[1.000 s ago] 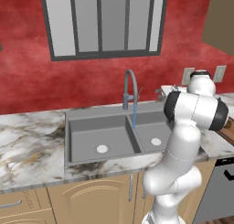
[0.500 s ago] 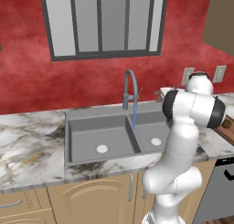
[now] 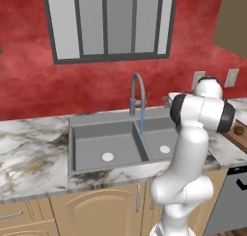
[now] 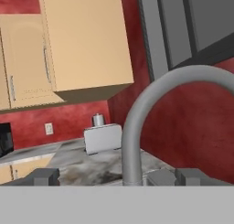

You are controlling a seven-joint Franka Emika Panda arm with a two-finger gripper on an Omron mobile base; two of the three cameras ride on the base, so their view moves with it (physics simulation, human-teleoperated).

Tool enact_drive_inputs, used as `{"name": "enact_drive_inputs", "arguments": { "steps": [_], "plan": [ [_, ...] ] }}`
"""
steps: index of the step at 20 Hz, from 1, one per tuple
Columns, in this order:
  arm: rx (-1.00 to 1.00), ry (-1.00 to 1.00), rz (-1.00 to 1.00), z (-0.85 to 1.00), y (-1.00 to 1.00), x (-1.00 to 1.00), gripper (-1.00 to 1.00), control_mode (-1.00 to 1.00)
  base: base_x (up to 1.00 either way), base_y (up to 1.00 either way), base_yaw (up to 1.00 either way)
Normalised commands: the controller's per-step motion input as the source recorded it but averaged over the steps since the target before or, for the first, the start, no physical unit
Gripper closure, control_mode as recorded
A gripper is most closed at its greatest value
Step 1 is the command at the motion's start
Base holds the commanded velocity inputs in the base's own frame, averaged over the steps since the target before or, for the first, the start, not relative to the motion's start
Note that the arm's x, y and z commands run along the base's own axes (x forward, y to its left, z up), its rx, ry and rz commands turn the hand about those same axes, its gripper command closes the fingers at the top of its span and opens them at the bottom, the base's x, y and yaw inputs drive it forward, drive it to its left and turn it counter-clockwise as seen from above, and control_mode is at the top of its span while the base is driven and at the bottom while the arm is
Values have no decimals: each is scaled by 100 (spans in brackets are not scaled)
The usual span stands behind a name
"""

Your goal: Pick the kiwi, mango, kiwi from the sink and place them on the cutting board to airdry. Then turn off the sink faucet.

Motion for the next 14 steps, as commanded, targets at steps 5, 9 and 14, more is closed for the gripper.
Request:
{"name": "enact_drive_inputs", "arguments": {
  "steps": [5, 9, 14],
  "plan": [
    [0, 1, 0, -4, 0, 23, -100, -100, 0, 0, 0],
    [0, 0, 0, -2, 0, 17, -100, -100, 0, 0, 0],
    [0, 0, 0, -5, 0, 16, -100, -100, 0, 0, 0]
  ]
}}
